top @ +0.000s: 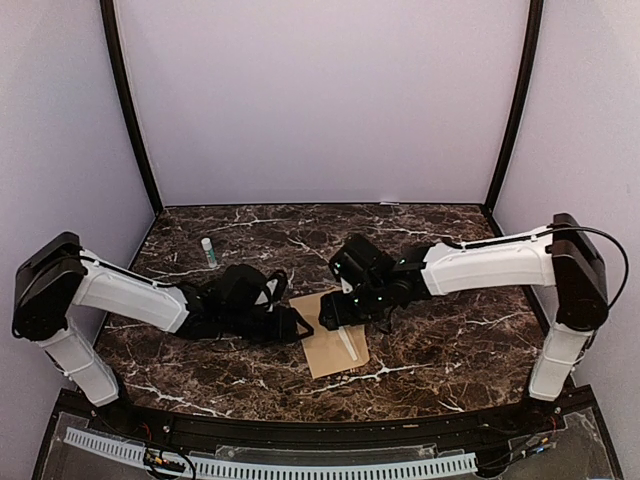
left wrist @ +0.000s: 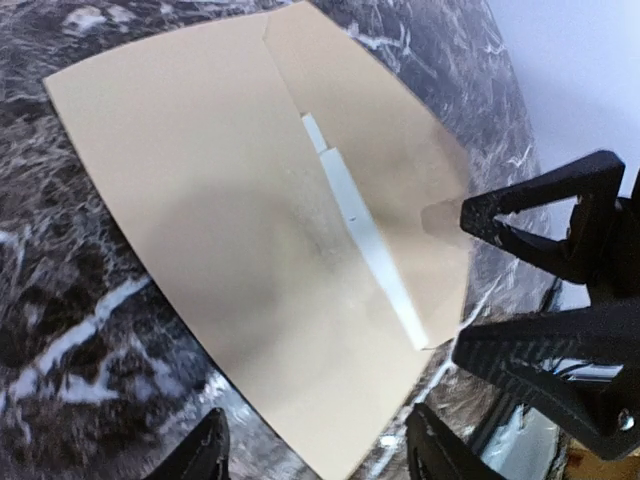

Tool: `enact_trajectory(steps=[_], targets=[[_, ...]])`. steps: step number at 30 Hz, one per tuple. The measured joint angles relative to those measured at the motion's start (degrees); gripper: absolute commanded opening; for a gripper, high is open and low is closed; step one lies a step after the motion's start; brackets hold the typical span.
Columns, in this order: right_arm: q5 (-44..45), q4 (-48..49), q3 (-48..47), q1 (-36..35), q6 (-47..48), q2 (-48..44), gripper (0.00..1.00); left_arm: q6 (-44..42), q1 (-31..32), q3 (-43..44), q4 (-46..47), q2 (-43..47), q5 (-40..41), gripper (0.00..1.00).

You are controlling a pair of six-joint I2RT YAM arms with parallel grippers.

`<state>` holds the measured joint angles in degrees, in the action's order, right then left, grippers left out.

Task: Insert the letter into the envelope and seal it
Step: Place the letter in the envelope, then pick up the solid glue from the center of the board.

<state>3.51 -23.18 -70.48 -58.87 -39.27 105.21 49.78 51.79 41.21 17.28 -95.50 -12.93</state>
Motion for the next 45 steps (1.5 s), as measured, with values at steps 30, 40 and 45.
enact_trajectory(steps=[30, 40, 45], targets=[[2.47, -0.9, 14.56, 11.52, 2.58, -35.21, 0.96, -26.08, -39.15, 27.45, -34.23, 6.12, 6.12, 0.86], [1.11, 0.83, 17.55, 12.66, 1.88, -35.52, 0.95, -30.18, -39.32, 36.61, -35.63, -9.29, 13.81, 0.86], [0.31, 1.33, 18.4, 12.94, 1.14, -35.5, 0.94, -30.71, -39.43, 37.79, -35.63, -13.07, 15.65, 0.72]])
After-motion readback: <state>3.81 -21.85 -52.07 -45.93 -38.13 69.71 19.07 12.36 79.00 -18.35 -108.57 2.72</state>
